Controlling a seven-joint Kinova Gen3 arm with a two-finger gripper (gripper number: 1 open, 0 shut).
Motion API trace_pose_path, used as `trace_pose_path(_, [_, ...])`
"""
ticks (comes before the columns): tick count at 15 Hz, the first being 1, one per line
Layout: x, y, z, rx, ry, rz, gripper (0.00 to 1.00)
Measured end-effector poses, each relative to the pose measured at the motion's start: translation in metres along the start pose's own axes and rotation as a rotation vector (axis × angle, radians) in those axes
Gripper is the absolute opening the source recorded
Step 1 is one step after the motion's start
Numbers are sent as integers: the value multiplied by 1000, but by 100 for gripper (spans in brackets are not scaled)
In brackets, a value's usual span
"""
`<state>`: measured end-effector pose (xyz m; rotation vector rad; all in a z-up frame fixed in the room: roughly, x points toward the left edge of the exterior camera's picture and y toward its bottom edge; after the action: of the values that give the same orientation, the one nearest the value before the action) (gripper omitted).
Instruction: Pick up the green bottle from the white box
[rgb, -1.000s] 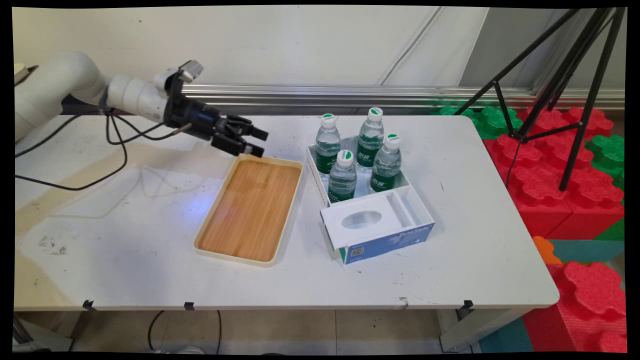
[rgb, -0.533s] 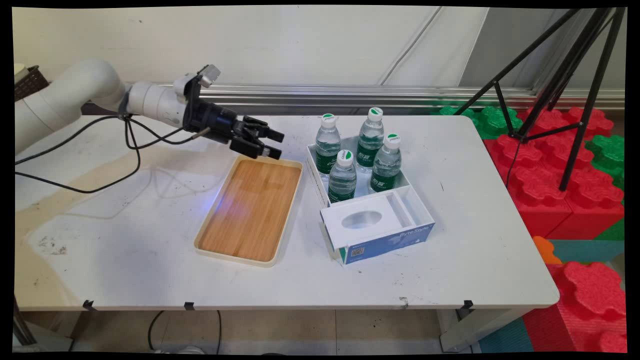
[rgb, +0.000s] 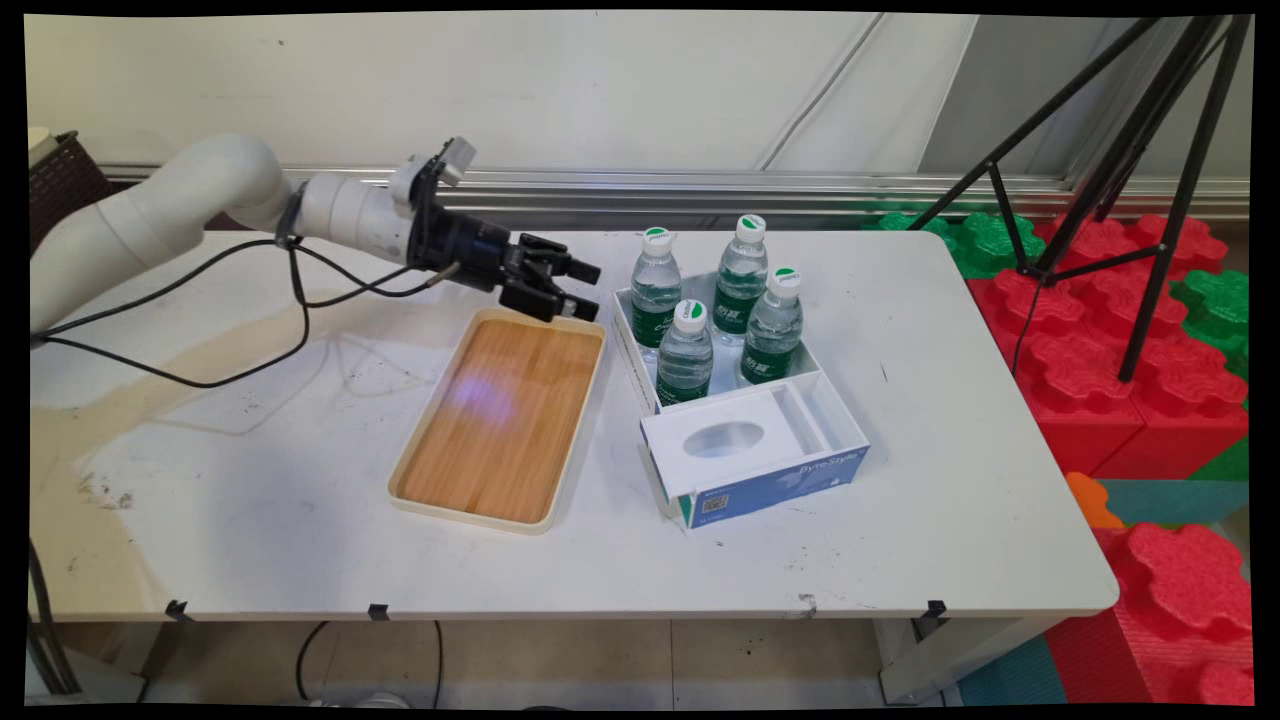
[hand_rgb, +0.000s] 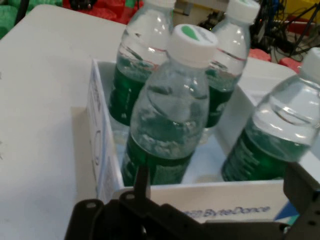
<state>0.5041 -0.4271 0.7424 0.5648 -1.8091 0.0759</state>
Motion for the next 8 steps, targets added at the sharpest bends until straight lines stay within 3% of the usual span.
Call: trace_pose_path(8, [0, -15, 32, 23, 18, 50, 100])
